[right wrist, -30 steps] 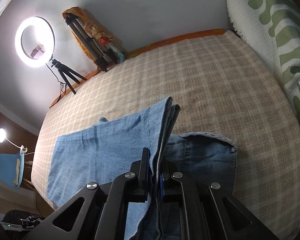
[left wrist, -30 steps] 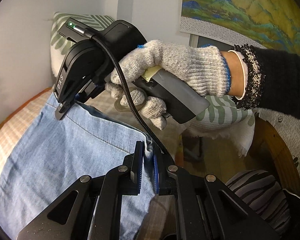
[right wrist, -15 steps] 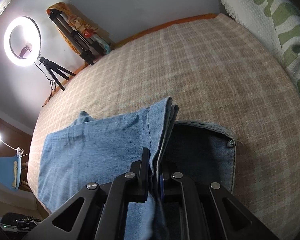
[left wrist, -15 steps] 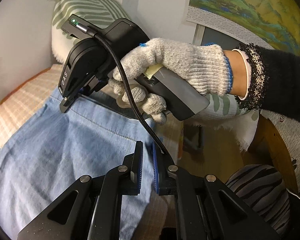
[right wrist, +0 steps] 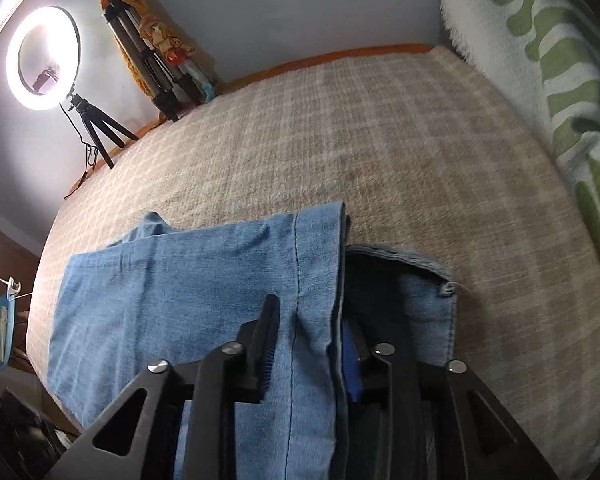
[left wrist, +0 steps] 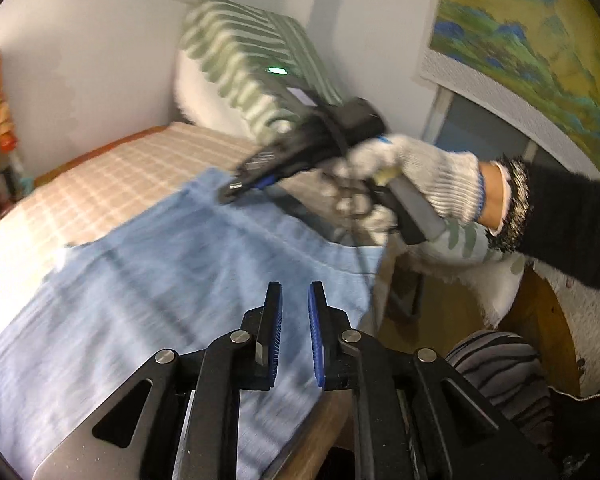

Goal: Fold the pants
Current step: 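Lay the jeans leg end down and open both tools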

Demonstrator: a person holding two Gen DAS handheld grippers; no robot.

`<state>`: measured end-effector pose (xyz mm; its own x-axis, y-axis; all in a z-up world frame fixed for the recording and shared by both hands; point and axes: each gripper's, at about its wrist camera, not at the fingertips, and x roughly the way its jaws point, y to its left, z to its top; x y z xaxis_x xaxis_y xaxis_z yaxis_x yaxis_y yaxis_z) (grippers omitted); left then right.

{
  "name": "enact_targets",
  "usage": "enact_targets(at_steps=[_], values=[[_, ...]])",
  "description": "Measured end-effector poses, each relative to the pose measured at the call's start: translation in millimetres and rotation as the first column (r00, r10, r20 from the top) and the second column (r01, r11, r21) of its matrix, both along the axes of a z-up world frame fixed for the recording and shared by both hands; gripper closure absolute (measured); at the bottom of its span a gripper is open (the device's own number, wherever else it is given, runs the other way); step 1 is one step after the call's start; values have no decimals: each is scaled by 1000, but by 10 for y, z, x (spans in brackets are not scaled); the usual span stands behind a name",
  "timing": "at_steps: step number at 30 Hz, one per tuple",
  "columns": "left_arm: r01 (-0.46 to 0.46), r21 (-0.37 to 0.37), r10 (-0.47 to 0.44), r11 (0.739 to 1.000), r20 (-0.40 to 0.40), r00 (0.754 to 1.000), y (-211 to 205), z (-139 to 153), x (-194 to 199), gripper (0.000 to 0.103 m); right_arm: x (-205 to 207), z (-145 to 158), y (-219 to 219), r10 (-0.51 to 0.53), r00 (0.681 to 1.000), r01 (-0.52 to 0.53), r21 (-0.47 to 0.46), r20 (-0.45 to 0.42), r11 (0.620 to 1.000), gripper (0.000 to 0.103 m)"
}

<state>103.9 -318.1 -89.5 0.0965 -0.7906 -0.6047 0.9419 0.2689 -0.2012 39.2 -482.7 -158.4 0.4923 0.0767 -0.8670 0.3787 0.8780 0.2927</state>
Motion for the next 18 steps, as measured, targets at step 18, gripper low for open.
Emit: enact_targets(at_steps=[18], values=[[-441, 26, 440, 897, 34, 897, 1813, 151, 301, 91, 86, 573, 759, 61, 992, -38, -200, 111, 979, 54]])
